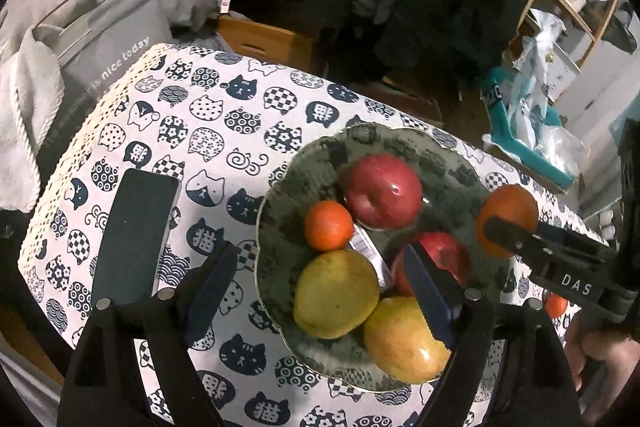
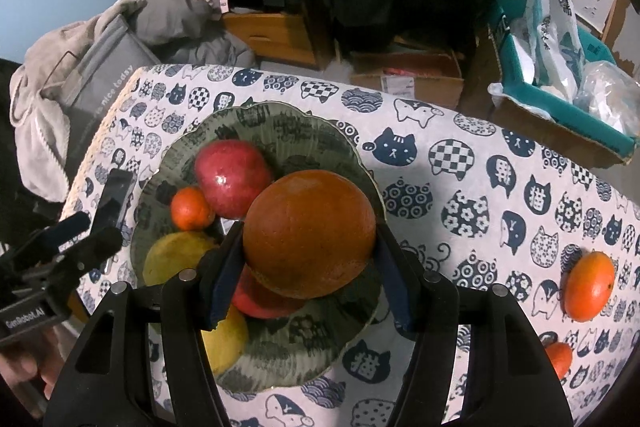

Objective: Organize fruits
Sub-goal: 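Lower the pomelo into the bowl with the left tool while the right tool lowers the orange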

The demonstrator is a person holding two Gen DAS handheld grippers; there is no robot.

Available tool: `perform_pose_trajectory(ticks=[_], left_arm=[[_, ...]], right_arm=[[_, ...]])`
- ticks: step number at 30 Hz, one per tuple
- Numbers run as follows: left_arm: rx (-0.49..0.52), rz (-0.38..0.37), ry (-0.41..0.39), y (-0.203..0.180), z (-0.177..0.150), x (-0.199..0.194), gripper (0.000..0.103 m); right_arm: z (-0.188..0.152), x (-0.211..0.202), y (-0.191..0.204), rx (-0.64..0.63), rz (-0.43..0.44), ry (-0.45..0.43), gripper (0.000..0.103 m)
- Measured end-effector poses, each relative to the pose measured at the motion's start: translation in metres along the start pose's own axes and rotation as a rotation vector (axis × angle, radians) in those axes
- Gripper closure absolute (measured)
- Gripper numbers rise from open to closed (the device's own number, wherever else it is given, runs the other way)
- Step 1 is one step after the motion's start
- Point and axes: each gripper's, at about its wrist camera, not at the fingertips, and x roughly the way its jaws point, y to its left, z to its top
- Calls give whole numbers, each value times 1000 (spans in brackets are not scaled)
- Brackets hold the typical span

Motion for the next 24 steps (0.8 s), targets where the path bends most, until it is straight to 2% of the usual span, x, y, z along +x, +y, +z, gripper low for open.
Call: perform_pose_trajectory(ticks=[11,19,24], left_arm=[[-14,8,-6,3,2,-2,17],[-8,3,-18,-4,4,-8,17],[3,-9,-36,-13,5,-17,17]], right_arm=[[4,11,3,-15,9,36,37],[10,-10,1,-2,25,-19,32],[11,-25,0,-14,-17,-49,31]])
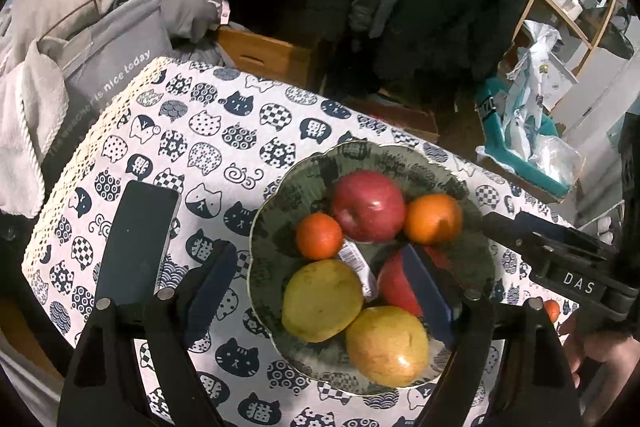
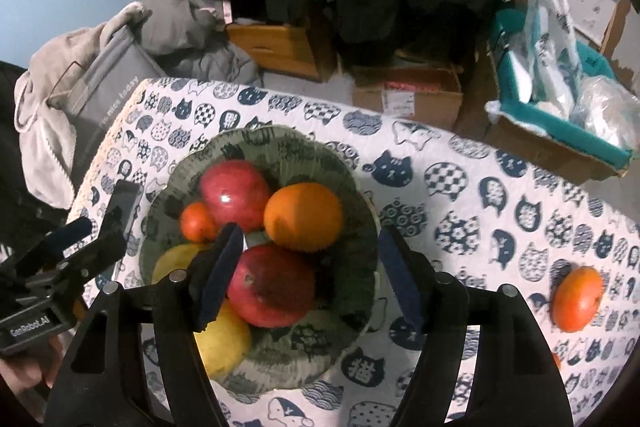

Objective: Organize fruits
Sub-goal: 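Lower the pomelo into the bowl with the left tool while the right tool lowers the orange, then open both tools and move them away from the bowl toward the remaining oranges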

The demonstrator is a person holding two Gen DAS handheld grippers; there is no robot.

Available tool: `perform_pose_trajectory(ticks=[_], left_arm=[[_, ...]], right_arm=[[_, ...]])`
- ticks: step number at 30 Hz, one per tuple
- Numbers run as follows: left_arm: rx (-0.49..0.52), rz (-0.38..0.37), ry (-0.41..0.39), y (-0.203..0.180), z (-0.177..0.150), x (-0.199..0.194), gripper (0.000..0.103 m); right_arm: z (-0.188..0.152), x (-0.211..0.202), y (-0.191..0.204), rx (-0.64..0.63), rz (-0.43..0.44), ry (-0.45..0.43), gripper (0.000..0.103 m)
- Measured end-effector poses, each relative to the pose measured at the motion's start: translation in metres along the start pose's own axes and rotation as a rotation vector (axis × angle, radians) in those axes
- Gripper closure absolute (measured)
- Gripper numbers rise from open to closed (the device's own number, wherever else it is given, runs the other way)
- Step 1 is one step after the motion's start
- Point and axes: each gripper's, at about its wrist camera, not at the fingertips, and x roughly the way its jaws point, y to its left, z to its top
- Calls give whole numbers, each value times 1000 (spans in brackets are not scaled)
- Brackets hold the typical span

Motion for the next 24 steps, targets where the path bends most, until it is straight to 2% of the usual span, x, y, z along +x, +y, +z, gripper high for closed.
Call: perform_pose_trajectory(ticks=[11,24], left_arm=[[42,-27,-46,-28,3,-23,17],[124,-51,-66,-76,2,-31,17]], right_arm=[[-6,-44,-20,-40,-124,-72,28],[-18,-90,-62,-8,-204,-129,25]])
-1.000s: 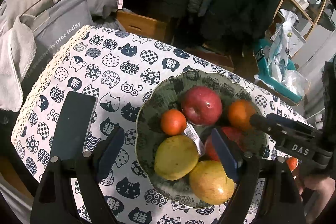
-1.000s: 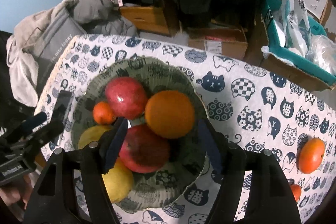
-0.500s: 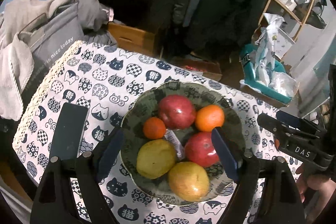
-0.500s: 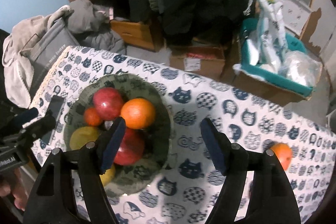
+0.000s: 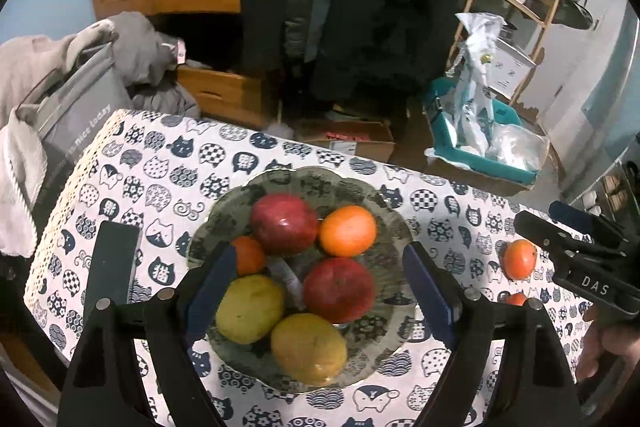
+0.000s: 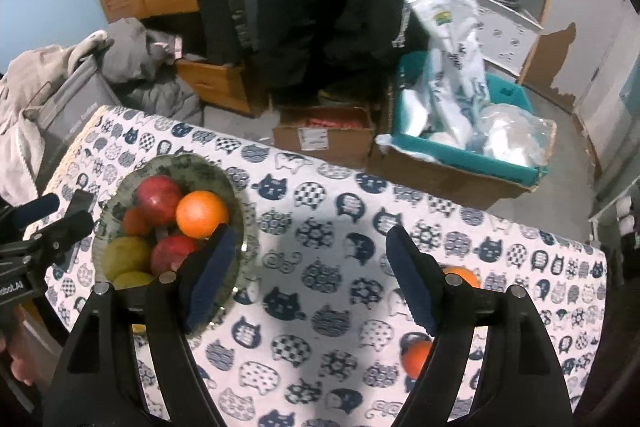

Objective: Organize fruits
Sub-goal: 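Open both tools and move them away from the bowl toward the remaining oranges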

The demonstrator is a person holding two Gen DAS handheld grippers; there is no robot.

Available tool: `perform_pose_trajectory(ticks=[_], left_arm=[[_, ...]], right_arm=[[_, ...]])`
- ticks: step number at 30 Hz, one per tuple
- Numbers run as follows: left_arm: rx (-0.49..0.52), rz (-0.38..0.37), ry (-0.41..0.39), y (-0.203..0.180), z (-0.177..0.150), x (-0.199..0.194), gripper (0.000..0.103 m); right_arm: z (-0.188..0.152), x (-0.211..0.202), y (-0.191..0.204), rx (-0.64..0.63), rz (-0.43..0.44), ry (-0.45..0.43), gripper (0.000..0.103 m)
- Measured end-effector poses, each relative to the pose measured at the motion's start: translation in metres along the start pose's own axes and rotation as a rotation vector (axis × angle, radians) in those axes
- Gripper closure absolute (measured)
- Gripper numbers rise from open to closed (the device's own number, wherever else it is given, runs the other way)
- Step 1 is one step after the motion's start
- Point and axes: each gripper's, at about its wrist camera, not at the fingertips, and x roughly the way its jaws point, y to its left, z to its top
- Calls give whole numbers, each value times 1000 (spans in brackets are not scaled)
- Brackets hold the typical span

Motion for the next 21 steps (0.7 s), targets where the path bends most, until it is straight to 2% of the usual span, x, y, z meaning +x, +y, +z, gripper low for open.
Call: perform_pose_trajectory(ticks=[9,21], left_arm=[[56,-18,-9,-39,3,-2,17],[120,-52,27,-99,7,20,17]], right_arm=[[-9,-18,-44,50,-39,-27,21],[-32,-3,-113,164,-69,32,21]])
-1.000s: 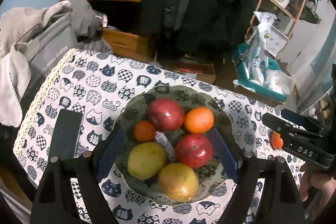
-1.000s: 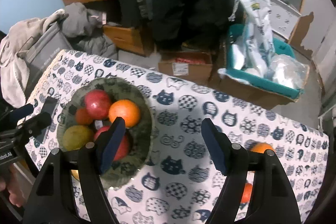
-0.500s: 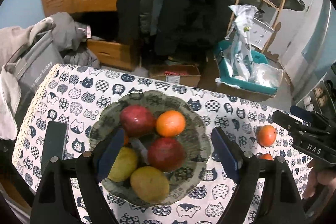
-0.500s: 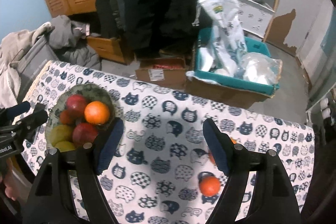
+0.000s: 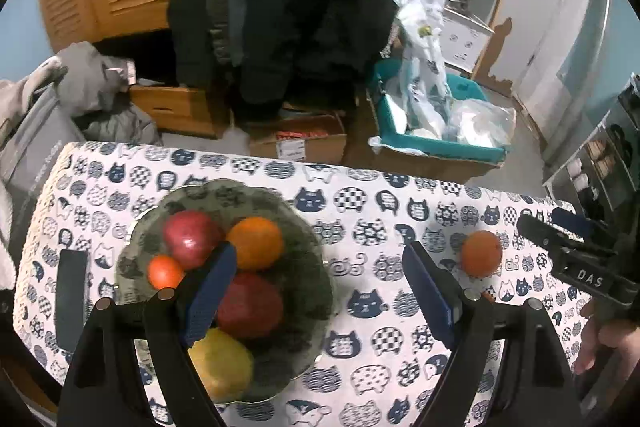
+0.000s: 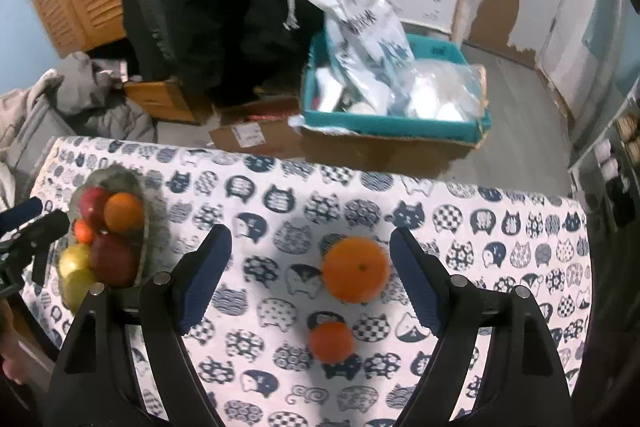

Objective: Organize fruits
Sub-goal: 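Open both tools and move them away from the bowl toward the remaining oranges, then grasp a small orange with the left tool while the right tool grasps a large orange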

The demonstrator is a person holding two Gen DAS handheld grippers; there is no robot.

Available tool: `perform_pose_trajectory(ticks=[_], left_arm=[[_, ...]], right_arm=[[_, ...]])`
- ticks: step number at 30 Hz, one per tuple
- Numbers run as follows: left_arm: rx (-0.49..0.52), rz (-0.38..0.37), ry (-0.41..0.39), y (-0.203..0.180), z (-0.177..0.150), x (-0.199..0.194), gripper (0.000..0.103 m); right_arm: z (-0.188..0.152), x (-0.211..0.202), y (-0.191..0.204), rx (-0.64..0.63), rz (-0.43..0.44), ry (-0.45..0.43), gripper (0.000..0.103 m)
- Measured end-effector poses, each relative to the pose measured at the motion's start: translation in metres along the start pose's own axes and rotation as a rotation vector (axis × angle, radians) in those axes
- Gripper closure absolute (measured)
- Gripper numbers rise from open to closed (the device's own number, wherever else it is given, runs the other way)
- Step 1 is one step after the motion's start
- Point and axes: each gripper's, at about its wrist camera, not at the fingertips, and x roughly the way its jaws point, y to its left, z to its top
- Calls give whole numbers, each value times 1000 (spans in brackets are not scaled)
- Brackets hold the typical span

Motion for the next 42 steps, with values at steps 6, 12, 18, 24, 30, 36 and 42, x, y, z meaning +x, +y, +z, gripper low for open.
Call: perform_pose_trajectory(ticks=[6,12,18,24,30,36,42], left_arm=[[34,-4,43,-28,2,25,17],[77,11,92,-50,-1,54,17],[105,31,134,-62,-6,82,17],[127,42,173,-68,-11,100,17],[142,45,196,-70,-15,112,17],[134,36,213,-70,-16,119,17],[140,18,213,-74,-17,116,17]], right_arm=[[-10,28,-23,26,-17,69,21],[-20,55,-36,43,-14,132,21],[-27,82,-42,59,-6,192,21],[-34,104,-47,82,-4,243,21],[-35,119,-48,85,1,272,21],[-37,128,-44,87,23,295,34],[-41,122,-47,103,15,287,37]])
